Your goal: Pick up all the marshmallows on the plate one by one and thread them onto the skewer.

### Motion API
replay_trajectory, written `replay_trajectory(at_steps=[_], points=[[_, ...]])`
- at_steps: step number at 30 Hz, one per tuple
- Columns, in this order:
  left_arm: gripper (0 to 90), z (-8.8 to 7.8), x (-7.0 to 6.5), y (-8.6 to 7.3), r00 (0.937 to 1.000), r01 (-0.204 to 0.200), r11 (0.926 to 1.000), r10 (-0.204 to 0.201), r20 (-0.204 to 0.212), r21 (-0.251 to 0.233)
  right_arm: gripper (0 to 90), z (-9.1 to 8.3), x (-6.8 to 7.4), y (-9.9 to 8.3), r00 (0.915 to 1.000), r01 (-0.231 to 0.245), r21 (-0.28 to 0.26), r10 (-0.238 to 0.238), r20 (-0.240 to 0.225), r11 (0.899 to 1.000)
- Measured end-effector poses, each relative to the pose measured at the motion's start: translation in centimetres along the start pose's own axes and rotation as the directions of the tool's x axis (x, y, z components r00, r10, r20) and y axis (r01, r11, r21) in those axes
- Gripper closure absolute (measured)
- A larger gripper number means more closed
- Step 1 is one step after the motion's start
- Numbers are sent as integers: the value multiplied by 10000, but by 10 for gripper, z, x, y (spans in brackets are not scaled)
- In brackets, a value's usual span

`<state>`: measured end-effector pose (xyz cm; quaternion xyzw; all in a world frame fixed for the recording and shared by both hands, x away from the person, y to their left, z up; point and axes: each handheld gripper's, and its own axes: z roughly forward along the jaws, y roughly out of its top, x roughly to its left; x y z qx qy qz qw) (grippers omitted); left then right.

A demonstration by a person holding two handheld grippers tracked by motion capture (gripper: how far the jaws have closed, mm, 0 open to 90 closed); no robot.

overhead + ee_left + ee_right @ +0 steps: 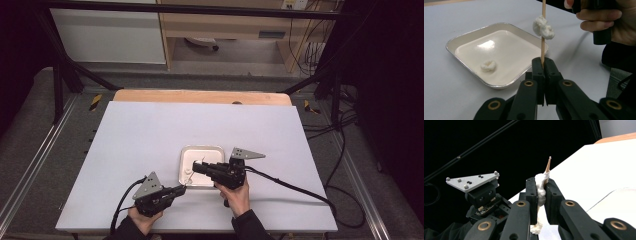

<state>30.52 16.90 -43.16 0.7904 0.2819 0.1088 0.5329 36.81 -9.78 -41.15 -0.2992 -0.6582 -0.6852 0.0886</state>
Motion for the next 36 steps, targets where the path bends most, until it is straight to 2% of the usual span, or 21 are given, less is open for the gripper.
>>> replay_trajectory(at_steps=[6, 7, 8, 9, 10, 12, 15, 17, 19, 22, 26, 30, 33, 36], points=[[882, 1, 0, 0, 10000, -13, 10000, 13, 35, -34, 833, 0, -1, -4, 10000, -18, 8, 18, 40, 10000], [883, 0, -1, 2, 9999, 112, 9993, -108, 130, -347, 827, 0, -1, -5, 10000, -34, 104, 33, 58, 9999], [884, 1, -1, 6, 9999, 103, 9995, -101, 93, -295, 821, 4, -1, -8, 10000, -24, 649, 18, 96, 9979], [883, 2, -2, 7, 9999, -87, 9995, 85, -91, -288, 821, 8, -2, -15, 10000, -8, 683, 5, 35, 9977], [883, 2, -1, 6, 9999, -112, 9995, 109, -117, -288, 822, 10, -1, -17, 10000, 18, 658, -21, 44, 9978], [883, 2, 1, 6, 10000, 56, 9998, -57, -32, -210, 821, 12, -2, -17, 10000, 80, 699, -83, 44, 9975], [883, 2, 1, 5, 9999, 16, 9999, -17, -103, -139, 802, 12, -2, -17, 9998, 87, 754, -100, 165, 9971], [883, 2, 2, 5, 10000, 69, 9999, -69, -40, -156, 752, 12, -2, -16, 9992, 170, 854, -201, 349, 9962], [882, 0, 2, 5, 10000, 24, 9995, -26, -49, -301, 596, 10, -1, -13, 9971, 252, 839, -311, 690, 9962], [883, -2, 4, 5, 9999, 119, 9991, -123, -117, -404, 517, 7, 0, -8, 9962, 392, 1090, -474, 732, 9933], [882, -4, 8, 4, 9996, 214, 9989, -221, -161, -406, 379, -1, 3, -5, 9855, 1078, 1342, -1237, 1162, 9851], [882, -5, 9, 4, 9996, 215, 9992, -221, -190, -330, 254, -8, 1, -4, 9641, 1772, 1756, -2066, 1668, 9684], [882, -7, 12, 4, 9992, 298, 9994, -302, -254, -168, 159, -14, -3, -4, 9492, 1946, 2049, -2368, 2074, 9593], [881, -8, 16, 3, 9988, 371, 9993, -371, -321, -8, 116, -22, -8, -3, 9320, 2033, 2411, -2631, 2495, 9490]])
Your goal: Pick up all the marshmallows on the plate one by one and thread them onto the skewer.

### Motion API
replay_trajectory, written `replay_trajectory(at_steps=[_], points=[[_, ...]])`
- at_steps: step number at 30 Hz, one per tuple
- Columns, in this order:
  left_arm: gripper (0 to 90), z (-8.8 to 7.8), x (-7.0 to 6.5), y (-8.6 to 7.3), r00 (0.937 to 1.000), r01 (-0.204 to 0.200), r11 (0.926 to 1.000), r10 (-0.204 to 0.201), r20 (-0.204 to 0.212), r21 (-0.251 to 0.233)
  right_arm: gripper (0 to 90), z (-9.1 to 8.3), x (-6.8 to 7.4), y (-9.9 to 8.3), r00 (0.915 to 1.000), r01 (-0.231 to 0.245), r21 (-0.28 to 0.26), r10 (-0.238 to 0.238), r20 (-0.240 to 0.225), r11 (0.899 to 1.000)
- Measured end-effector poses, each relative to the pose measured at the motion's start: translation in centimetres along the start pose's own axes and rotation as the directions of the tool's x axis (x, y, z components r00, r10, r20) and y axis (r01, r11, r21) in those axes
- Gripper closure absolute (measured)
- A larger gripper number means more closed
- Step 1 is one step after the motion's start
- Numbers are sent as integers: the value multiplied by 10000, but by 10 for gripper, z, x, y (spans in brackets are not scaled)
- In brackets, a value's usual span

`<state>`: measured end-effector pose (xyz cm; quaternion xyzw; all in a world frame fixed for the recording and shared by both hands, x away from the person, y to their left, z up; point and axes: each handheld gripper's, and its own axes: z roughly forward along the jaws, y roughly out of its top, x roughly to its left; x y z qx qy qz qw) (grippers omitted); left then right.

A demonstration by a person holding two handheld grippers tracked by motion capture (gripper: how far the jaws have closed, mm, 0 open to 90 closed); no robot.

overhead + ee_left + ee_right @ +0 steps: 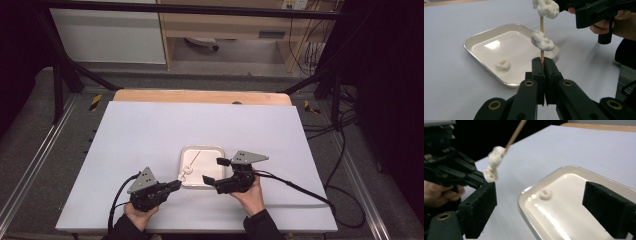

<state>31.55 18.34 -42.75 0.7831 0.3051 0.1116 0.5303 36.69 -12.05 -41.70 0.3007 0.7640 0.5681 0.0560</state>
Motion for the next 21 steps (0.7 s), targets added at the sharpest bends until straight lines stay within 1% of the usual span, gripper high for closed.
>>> replay_trajectory(at_steps=[1, 5, 9, 11, 13, 17, 19, 21], points=[[881, -1, 1, 0, 10000, 28, 10000, -28, -25, 57, 104, -2, -2, -1, 9999, 65, 75, -66, 153, 10000], [880, -2, 5, 0, 9999, 85, 9997, -82, -97, 241, 76, -11, -11, -4, 9986, 161, 270, -174, 505, 9995], [879, -6, 8, 1, 9998, 152, 9992, -148, -120, 370, 54, -16, -16, -6, 9968, 266, 436, -298, 745, 9987], [879, -8, 10, 1, 9997, 167, 9987, -159, -162, 477, 39, -17, -16, -6, 9949, 381, 613, -436, 906, 9974], [879, -10, 12, 1, 9996, 219, 9980, -206, -217, 588, 35, -17, -17, -6, 9939, 451, 753, -523, 972, 9961], [878, -16, 18, 3, 9993, 205, 9974, -182, -329, 695, 26, -17, -19, -5, 9933, 368, 835, -456, 1060, 9958], [878, -19, 20, 3, 9993, 264, 9972, -243, -298, 701, 23, -16, -20, -4, 9926, 291, 896, -393, 1145, 9956], [878, -20, 21, 4, 9993, 238, 9967, -213, -323, 780, 21, -15, -20, -2, 9904, 398, 1088, -536, 1271, 9933]])
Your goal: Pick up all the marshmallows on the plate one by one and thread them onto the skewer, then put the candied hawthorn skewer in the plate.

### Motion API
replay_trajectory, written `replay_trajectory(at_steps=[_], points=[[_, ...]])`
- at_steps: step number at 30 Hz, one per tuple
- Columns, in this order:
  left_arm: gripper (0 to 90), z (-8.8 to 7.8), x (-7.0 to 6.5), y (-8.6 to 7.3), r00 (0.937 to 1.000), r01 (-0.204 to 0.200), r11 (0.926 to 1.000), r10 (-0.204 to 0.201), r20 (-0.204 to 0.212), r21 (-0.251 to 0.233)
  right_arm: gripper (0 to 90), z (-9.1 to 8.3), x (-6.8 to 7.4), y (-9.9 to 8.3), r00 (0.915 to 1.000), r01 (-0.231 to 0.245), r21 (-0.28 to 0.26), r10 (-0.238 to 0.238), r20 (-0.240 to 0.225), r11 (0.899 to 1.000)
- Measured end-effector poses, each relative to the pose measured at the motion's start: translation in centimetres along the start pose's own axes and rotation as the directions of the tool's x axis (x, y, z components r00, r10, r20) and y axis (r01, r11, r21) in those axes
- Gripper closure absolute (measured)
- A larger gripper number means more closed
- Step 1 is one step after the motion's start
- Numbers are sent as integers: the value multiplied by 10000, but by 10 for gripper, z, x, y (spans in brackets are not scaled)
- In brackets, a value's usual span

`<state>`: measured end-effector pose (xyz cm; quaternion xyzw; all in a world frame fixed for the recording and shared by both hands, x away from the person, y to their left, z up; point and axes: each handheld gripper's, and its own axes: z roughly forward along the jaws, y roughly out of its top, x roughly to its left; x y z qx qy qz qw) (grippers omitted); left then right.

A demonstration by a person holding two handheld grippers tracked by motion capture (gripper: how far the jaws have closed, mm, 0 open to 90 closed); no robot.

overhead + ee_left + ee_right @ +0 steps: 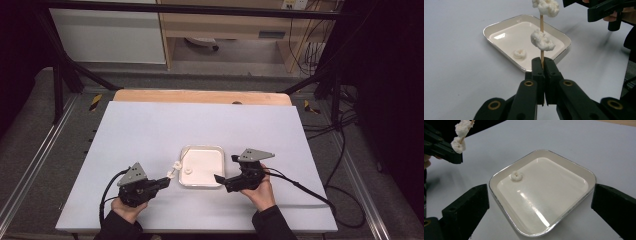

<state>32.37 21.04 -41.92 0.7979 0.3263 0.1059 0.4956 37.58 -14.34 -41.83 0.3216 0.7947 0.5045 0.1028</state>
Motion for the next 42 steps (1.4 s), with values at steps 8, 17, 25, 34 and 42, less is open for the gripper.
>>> replay_trajectory(at_steps=[8, 17, 25, 34, 42], points=[[878, -3, 5, -1, 10000, -6, 9999, 7, -63, 157, 15, 12, 8, 13, 9991, 328, 447, -340, 259, 9985], [877, -3, 9, -1, 9999, 8, 9996, -4, -160, 275, 17, 38, 15, 24, 9983, 424, 965, -461, 364, 9944], [876, -3, 13, -3, 9997, 179, 9994, -174, -197, 289, 48, 65, 22, 31, 9975, 561, 1495, -617, 332, 9872], [876, -3, 15, -4, 9994, 213, 9994, -205, -277, 272, 168, 95, 29, 35, 9937, 1082, 2063, -1121, 72, 9725], [876, -2, 14, -4, 9992, 204, 9994, -194, -341, 279, 347, 110, 27, 30, 9951, 984, 2339, -936, -314, 9673]])
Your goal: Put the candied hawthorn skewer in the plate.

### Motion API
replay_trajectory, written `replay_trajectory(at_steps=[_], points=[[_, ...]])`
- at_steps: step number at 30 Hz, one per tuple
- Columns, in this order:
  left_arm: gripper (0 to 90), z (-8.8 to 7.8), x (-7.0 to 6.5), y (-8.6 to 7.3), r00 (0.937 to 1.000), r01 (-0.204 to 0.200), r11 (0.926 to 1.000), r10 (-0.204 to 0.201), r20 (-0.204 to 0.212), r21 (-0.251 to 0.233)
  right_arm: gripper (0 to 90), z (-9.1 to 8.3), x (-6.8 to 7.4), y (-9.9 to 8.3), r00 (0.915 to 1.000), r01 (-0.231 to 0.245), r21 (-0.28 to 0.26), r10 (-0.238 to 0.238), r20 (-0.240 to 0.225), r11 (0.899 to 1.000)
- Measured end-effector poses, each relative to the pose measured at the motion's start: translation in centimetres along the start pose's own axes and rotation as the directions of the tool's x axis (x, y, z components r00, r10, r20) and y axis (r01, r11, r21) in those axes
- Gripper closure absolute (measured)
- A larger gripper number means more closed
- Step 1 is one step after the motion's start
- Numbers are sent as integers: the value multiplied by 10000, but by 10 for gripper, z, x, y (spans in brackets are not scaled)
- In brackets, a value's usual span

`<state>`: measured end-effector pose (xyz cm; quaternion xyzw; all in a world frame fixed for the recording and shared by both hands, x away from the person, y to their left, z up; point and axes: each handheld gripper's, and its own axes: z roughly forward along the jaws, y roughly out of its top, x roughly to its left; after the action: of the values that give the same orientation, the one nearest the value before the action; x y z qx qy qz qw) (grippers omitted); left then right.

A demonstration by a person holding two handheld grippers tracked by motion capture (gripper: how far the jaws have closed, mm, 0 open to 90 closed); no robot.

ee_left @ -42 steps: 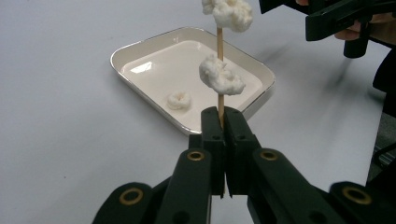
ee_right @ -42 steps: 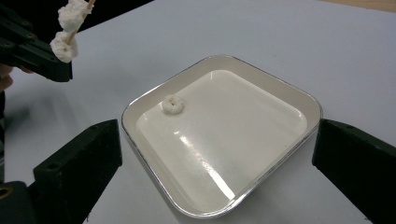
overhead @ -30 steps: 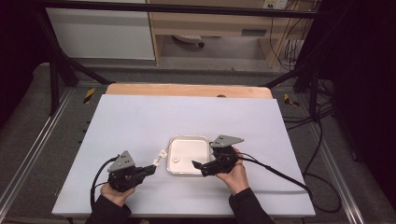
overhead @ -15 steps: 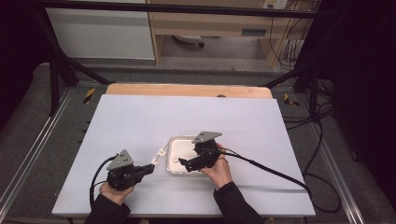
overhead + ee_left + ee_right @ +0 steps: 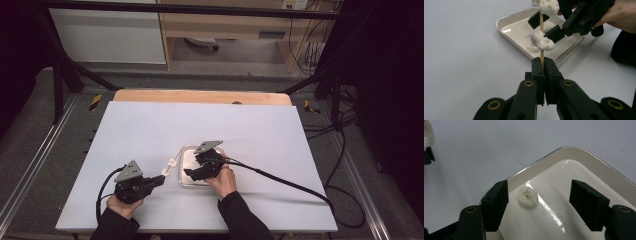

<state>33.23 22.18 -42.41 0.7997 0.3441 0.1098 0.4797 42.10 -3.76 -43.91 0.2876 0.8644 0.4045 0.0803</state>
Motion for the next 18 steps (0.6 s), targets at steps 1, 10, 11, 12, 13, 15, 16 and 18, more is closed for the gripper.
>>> replay_trajectory(at_steps=[1, 10, 11, 12, 13, 15, 16, 18], points=[[876, 0, 0, 0, 10000, 8, 10000, -8, 9, 1, 363, 2, 0, -1, 10000, 45, 69, -44, -87, 10000], [876, 2, -1, -1, 10000, -45, 9999, 44, 44, 93, 490, 13, 4, 1, 9970, 772, 433, -767, -139, 9961], [876, 2, -1, -1, 10000, -45, 9999, 45, 44, 106, 509, 14, 4, 1, 9967, 800, 492, -793, -166, 9956], [876, 3, -1, -1, 10000, -57, 9999, 56, 48, 118, 521, 15, 4, 0, 9960, 894, 527, -888, -131, 9946], [876, 3, -1, -1, 10000, -53, 9999, 52, 44, 140, 539, 14, 5, -1, 9953, 969, 481, -965, -104, 9941], [876, 3, -1, -1, 10000, -43, 9999, 42, 49, 153, 574, 14, 5, -1, 9945, 1047, 485, -1044, -86, 9933], [876, 3, -2, -1, 10000, -47, 9999, 46, 48, 154, 598, 14, 6, -1, 9943, 1070, 458, -1067, -88, 9932], [875, 3, -2, -1, 10000, -61, 9999, 60, 43, 135, 645, 14, 6, -1, 9935, 1140, 459, -1139, -52, 9924]])
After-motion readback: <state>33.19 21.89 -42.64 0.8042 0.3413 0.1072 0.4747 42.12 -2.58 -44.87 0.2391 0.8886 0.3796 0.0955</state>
